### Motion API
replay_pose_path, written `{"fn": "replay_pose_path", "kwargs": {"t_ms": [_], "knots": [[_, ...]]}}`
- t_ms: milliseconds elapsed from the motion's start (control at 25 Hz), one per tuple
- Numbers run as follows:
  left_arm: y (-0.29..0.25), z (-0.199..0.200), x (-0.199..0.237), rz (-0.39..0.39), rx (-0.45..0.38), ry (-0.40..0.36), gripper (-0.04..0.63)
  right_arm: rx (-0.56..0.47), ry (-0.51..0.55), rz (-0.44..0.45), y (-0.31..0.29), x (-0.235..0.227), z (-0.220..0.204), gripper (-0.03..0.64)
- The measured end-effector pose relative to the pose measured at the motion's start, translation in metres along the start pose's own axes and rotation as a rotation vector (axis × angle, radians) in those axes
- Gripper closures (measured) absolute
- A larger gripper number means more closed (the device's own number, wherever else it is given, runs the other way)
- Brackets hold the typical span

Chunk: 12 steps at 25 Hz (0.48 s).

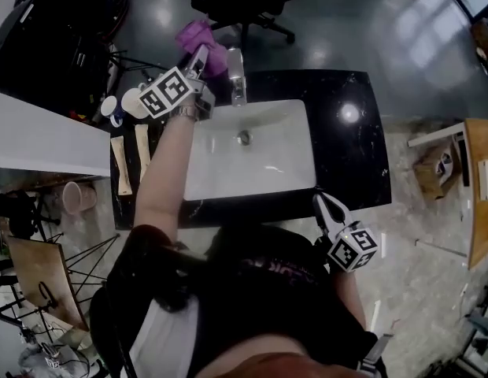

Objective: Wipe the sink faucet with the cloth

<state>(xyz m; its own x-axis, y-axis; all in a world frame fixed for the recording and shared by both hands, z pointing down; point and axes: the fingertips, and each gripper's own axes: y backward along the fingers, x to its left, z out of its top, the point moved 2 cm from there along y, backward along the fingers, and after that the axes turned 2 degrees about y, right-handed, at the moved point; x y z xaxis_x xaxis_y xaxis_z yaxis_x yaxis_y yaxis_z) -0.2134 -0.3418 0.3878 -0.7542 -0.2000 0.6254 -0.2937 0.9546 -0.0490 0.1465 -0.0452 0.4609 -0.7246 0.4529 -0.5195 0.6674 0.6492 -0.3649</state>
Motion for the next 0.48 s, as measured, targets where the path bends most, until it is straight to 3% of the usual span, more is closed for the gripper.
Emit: {"fn": "replay_pose_path", "kwargs": {"t_ms": [160, 480], "knots": [[-0.026, -0.020, 0.024, -0.021, 0.041, 0.050, 0.512, 0.025, -0.005, -0.041, -0.014, -0.002, -0.006, 0.606], [-0.042, -0.108, 0.075, 0.049, 0.312, 0.060, 0.514, 0.057, -0.058, -0.069, -0.035, -0.009, -0.014, 0.606]]}}
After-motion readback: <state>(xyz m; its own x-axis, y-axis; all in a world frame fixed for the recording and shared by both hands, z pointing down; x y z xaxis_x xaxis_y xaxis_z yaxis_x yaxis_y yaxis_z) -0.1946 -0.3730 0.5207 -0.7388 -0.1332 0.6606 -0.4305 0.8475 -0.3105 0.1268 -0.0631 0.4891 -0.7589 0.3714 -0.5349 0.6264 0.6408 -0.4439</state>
